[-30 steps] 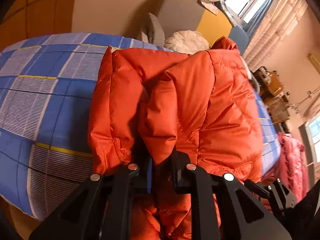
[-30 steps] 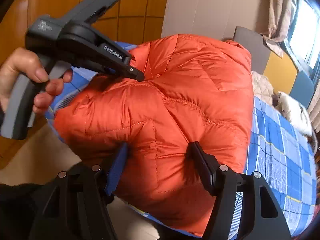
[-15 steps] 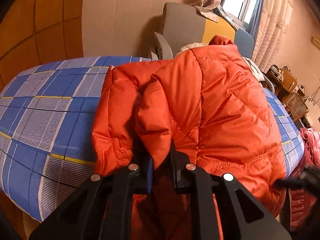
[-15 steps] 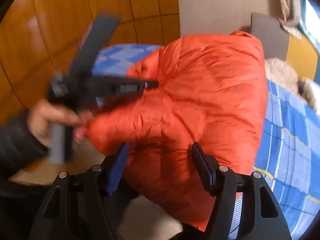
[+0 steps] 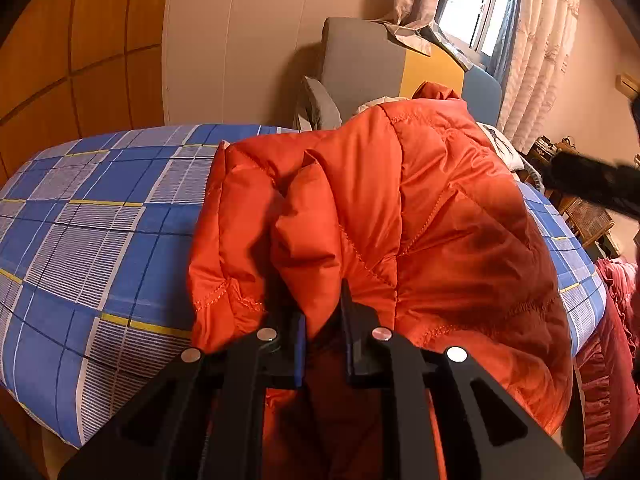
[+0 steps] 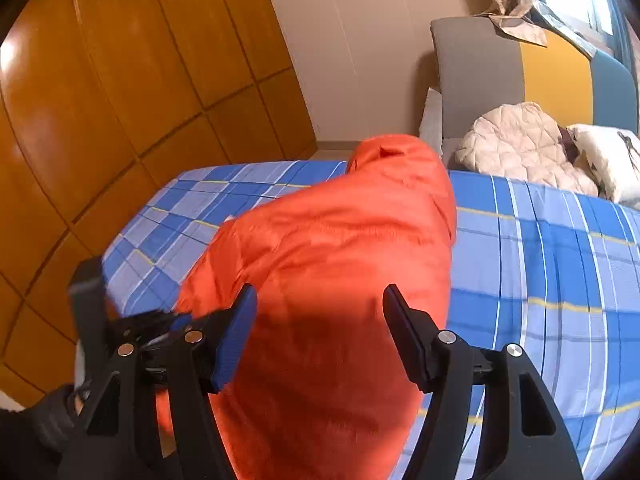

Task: Fold large clothes

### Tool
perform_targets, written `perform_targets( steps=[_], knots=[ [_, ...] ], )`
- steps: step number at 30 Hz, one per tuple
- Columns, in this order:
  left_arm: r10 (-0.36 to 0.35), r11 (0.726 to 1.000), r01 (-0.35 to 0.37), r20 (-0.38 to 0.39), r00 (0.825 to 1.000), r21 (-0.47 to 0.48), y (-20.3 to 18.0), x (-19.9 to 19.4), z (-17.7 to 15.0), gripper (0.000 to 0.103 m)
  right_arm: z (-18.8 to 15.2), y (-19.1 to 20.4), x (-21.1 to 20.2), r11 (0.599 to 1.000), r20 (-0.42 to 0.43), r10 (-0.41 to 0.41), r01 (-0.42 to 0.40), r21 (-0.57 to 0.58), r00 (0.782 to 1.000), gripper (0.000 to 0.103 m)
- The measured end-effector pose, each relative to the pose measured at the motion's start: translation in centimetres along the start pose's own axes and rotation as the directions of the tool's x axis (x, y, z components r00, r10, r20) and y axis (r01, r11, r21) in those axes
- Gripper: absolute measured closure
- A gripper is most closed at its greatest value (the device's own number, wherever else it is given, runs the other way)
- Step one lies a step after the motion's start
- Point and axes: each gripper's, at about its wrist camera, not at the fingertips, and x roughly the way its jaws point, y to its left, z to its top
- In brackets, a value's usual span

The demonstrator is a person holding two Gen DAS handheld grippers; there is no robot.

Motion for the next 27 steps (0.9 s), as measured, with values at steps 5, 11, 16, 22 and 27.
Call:
perform_targets(
  steps=[5,11,16,22,27],
  knots=[
    [-0.003,1.000,0.003,0.005,1.000,-0.001,0.1,0.0,-0.1,0.090,2.1,0.4,2.6,0.999,-0.034,-0.025,0.024,-0.028,0.999,0.038],
    [-0.010,1.000,0.010,0.012,1.000,0.002,0.1,0.0,-0.3,0.090,3.0,0.9,4.8,0.997,-0.080,-0.053,0.048,-0.064,0.995,0.038],
    [-0.016,1.000,0.016,0.014,1.000,0.005,0.4,0.2,-0.5,0.090,3.5,1.8,6.2,0.994,-0.117,-0.065,0.053,-0.100,0.991,0.038],
    [-0.030,0.999,0.030,0.011,0.999,-0.015,1.2,0.7,-1.2,0.090,3.7,2.6,9.1,0.988,-0.210,-0.090,0.061,-0.142,0.974,0.036],
    [-0.030,0.998,0.030,0.002,1.000,-0.056,2.3,1.5,-1.7,0.090,3.1,3.7,12.9,0.985,-0.279,-0.120,0.078,-0.155,0.953,0.032]
  ],
)
